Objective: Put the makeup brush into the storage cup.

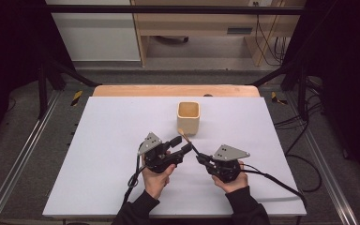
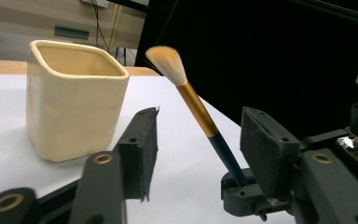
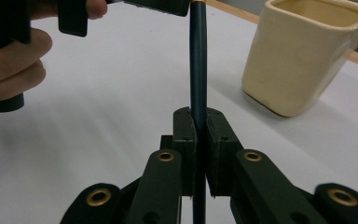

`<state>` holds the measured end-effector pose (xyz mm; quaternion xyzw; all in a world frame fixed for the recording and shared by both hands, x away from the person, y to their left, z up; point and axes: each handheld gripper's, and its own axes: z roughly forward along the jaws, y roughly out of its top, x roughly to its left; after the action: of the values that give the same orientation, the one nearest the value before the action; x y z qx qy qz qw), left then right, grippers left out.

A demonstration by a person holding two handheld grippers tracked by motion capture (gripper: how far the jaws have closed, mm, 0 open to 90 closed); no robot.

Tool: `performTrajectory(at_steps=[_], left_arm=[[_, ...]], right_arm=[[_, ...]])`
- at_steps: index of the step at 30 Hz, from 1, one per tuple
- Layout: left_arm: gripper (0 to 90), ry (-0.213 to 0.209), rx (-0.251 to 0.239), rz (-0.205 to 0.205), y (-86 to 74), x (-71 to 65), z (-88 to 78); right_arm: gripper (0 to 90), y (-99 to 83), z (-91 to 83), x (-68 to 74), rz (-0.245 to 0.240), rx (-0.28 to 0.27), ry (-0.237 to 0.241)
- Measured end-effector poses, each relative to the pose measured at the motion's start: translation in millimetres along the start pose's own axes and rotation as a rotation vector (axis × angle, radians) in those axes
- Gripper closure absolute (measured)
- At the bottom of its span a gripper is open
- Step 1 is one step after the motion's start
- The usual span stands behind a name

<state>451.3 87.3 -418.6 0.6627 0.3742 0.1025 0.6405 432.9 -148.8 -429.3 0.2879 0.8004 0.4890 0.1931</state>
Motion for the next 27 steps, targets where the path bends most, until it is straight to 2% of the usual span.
performTrajectory(at_steps=[9,20,27], left_arm=[[56.6,-0.013,0.010,-0.024,-1.9,0.4,5.0],[70.1,0.000,0.001,-0.046,-1.5,0.1,4.7],[73.2,-0.003,0.002,-0.065,-1.5,-0.7,4.4]], right_arm=[[84.5,-0.4,2.8,1.9,-0.006,0.011,0.011],[84.6,-0.5,3.8,3.1,-0.003,0.016,0.016],[84.6,-1.1,5.1,3.4,-0.004,0.023,0.020]])
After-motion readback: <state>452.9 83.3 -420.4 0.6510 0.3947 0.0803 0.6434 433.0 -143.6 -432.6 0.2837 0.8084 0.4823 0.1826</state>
